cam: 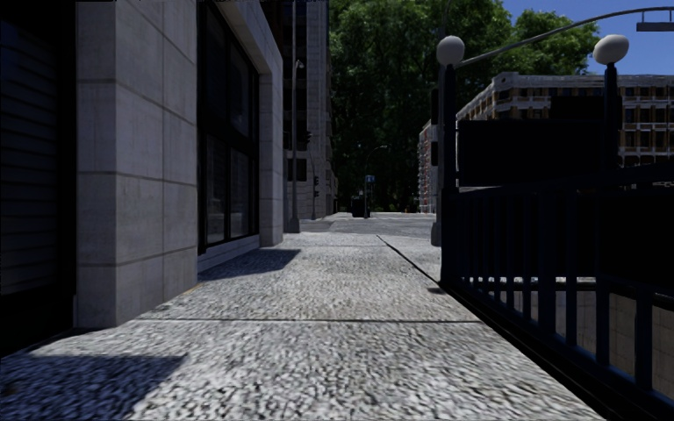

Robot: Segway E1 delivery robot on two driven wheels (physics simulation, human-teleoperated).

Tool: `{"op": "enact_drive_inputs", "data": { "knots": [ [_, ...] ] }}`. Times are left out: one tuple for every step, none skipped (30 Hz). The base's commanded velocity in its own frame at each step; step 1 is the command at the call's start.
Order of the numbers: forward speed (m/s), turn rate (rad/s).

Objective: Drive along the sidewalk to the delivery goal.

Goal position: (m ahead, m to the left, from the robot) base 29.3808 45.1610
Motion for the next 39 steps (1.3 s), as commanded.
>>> {"op": "enact_drive_inputs", "data": {
  "knots": [
    [2.0, -0.03],
    [2.0, 0.0],
    [2.0, 0.0],
    [2.0, 0.0],
    [2.0, 0.0],
    [2.0, 0.0],
    [2.0, 0.0],
    [2.0, 0.0],
    [2.0, 0.0],
    [2.0, 0.0],
    [2.0, 0.0],
    [2.0, 0.0],
    [2.0, 0.0],
    [2.0, 0.0],
    [2.0, 0.0],
    [2.0, 0.0],
    [2.0, 0.0],
    [2.0, 0.0],
    [2.0, 0.0],
    [2.0, 0.0],
    [2.0, 0.0],
    [2.0, 0.0],
    [2.0, 0.0],
    [2.0, 0.0],
    [2.0, 0.0],
    [2.0, 0.0],
    [2.0, 0.0],
    [2.0, 0.0],
    [2.0, 0.0],
    [2.0, 0.0],
    [2.0, 0.0],
    [2.0, 0.0],
    [2.0, 0.0],
    [2.0, 0.0],
    [2.0, 0.0],
    [2.0, 0.0],
    [2.0, 0.0],
    [2.0, 0.0],
    [2.0, 0.0]
  ]
}}
